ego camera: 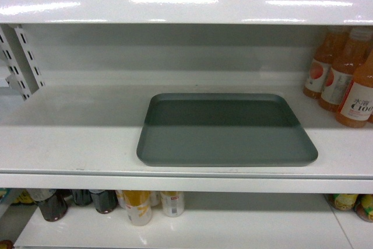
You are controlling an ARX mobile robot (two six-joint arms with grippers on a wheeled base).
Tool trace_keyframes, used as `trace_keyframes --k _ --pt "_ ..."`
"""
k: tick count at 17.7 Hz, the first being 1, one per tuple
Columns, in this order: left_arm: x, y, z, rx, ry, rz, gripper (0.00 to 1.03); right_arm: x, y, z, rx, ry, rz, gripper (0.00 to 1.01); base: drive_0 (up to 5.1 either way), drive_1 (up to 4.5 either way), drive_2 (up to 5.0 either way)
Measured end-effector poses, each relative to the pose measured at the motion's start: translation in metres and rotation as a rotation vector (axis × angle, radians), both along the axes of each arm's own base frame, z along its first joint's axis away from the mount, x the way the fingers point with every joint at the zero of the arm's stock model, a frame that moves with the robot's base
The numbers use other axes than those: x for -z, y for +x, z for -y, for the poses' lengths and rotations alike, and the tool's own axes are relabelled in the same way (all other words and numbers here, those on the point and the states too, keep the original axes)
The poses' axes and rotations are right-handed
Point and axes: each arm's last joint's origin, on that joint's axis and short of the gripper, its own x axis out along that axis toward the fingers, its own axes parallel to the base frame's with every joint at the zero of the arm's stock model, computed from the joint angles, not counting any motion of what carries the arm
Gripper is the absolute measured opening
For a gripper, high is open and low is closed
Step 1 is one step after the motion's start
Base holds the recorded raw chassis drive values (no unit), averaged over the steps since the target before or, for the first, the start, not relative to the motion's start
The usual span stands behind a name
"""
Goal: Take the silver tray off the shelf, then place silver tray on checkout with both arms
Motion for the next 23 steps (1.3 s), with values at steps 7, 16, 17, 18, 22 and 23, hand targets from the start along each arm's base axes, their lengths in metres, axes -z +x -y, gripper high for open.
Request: trace_keyframes --k 7,16,17,18,22,23 --pt "0.000 0.000 0.000 0.000 0.000 0.000 0.98 0.000 0.000 0.000 0.000 0.000 0.000 0.98 0.0 0.00 0.0" --pt "0.002 0.002 0.002 -0.100 -0.024 -0.135 0.98 0.004 0.003 0.000 -0.118 -0.017 -0.194 0.98 0.0 0.00 0.0" --pt "-0.001 0.015 0.005 -0.197 -0.034 -0.227 0.98 0.005 0.011 -0.003 -0.193 -0.016 -0.274 0.98 0.0 0.00 0.0" --pt "-0.002 0.020 0.005 -0.222 -0.040 -0.242 0.98 0.006 0.013 -0.005 -0.225 -0.013 -0.293 0.98 0.0 0.00 0.0" --pt "0.006 0.043 0.005 -0.253 -0.041 -0.323 0.98 0.010 0.024 -0.009 -0.282 -0.023 -0.334 0.98 0.0 0.00 0.0" --pt "0.011 0.051 0.005 -0.240 -0.048 -0.357 0.98 0.012 0.028 -0.009 -0.283 -0.023 -0.359 0.98 0.0 0.00 0.0"
